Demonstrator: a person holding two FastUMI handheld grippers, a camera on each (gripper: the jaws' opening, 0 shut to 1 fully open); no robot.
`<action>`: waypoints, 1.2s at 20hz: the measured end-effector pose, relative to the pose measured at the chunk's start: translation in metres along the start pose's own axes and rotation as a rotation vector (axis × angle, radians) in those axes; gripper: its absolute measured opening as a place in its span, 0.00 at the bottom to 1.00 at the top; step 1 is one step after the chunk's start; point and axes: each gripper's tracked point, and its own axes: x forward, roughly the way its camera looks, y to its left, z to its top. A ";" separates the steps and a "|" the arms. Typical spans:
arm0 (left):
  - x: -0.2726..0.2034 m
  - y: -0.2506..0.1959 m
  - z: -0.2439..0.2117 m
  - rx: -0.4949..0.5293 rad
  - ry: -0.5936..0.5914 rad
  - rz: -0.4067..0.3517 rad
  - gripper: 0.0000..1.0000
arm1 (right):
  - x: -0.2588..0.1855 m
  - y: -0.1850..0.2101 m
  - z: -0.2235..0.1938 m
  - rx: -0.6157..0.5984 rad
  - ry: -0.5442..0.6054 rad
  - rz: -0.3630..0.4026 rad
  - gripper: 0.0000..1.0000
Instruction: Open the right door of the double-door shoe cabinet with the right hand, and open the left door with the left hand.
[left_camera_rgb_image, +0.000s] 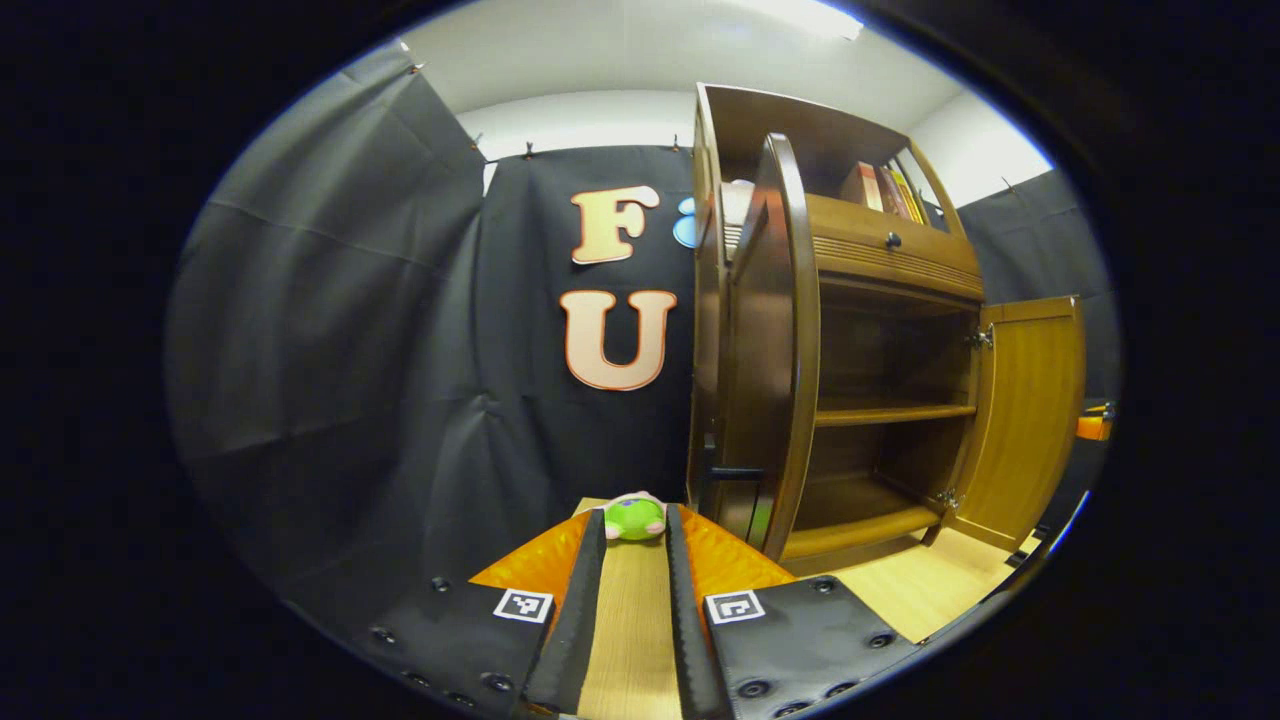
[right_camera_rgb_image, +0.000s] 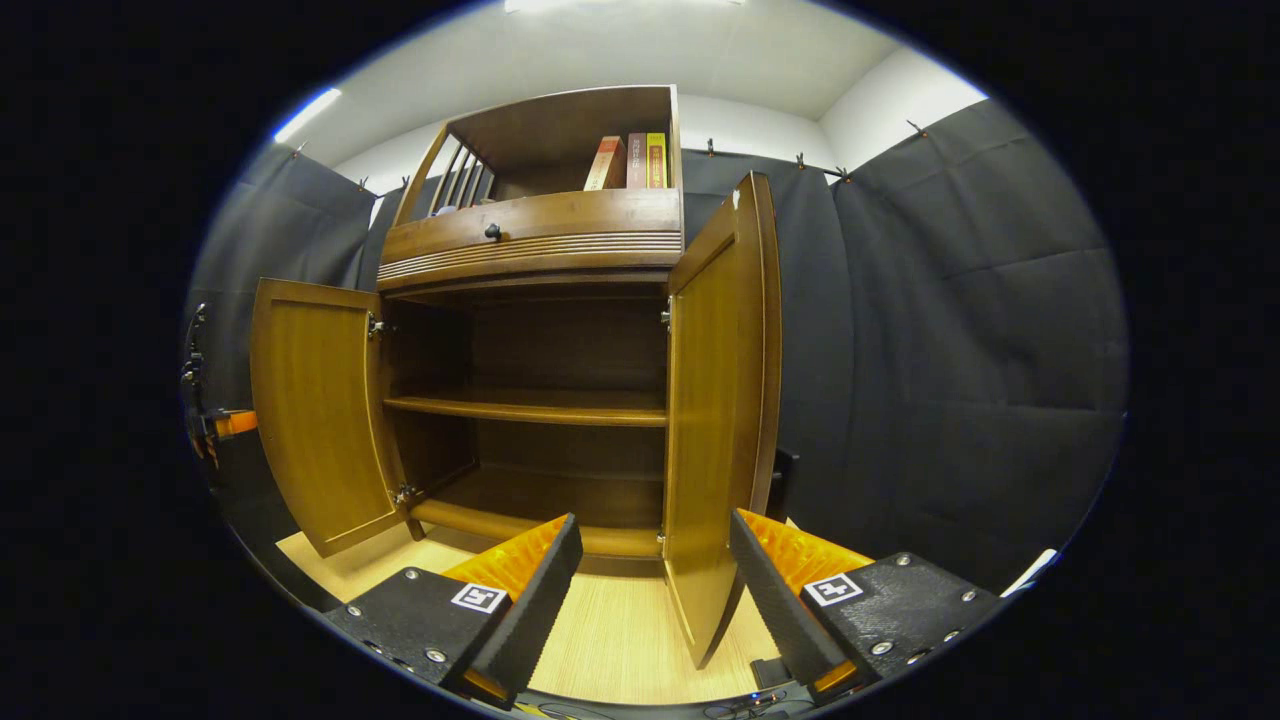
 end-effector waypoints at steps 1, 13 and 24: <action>-0.008 -0.004 0.006 -0.002 -0.015 0.010 0.50 | 0.000 0.001 0.000 -0.002 0.001 0.000 1.00; -0.016 -0.155 0.048 0.081 -0.095 -0.064 0.94 | 0.004 0.018 0.003 0.051 -0.015 0.063 0.93; 0.011 -0.218 0.041 -0.036 -0.115 -0.061 0.99 | -0.007 -0.009 0.004 0.057 -0.038 0.024 1.00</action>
